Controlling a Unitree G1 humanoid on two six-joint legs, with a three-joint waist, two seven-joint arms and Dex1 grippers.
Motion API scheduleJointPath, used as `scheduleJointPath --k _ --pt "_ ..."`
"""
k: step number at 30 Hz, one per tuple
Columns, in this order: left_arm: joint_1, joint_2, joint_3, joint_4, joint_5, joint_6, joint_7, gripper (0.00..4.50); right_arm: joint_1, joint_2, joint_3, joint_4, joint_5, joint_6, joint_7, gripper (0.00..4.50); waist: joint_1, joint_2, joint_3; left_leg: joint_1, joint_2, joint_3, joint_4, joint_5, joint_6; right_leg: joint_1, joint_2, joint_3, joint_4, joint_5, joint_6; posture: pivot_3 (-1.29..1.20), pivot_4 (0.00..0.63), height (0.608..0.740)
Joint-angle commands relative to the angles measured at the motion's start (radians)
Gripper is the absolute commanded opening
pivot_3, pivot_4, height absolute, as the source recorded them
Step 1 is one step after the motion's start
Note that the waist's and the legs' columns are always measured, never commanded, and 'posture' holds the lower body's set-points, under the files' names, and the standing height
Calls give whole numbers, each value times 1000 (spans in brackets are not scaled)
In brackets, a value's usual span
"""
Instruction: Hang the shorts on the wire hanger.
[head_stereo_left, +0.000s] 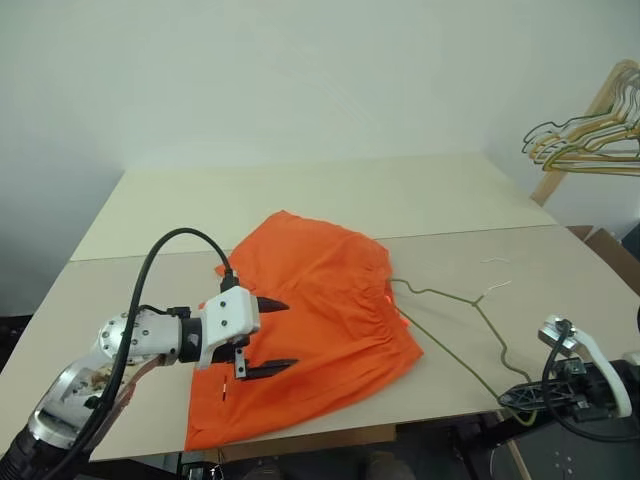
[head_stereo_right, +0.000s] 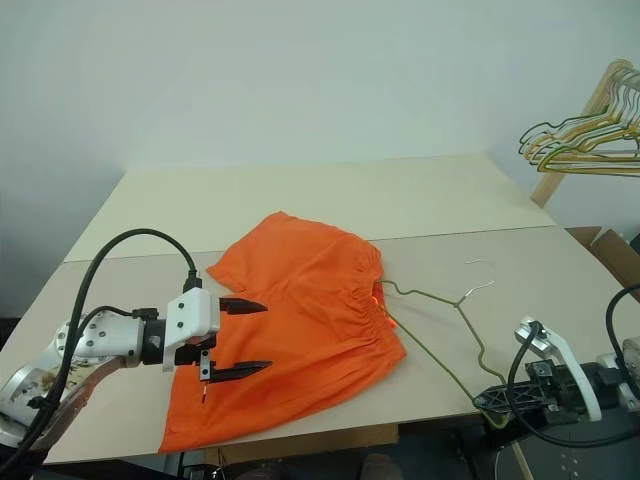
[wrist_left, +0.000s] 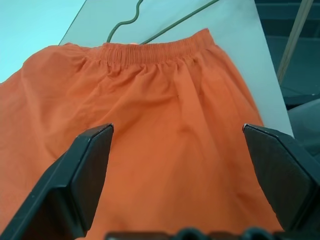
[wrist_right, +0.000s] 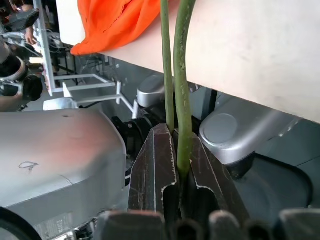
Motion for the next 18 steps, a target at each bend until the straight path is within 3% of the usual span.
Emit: scheduleJointPath --k 1,5,13,18 --pt "-9 -6 -15 -13 27 -25 6 4484 -102 74 48 64 -43 26 -38 0 -3 0 0 0 0 0 0 0 0 1 0 0 0 0 0 -33 0 740" --pt "-23 -15 -22 -11 35 -19 4 4484 -233 164 91 200 -108 29 -80 0 -1 1 -1 0 -1 1 1 0 0 0 0 1 0 0 0 -30 0 740" --pt "21 -13 4 -24 48 -20 17 4484 -263 127 159 217 -134 12 20 0 22 1 -1 -2 -1 0 3 0 0 -1 0 0 0 0 1 -2 0 740" --pt "14 -32 -15 -32 55 -13 33 4484 -358 174 186 264 -136 26 64 0 14 2 -1 -1 -1 0 6 0 1 0 0 1 1 1 1 -2 0 740"
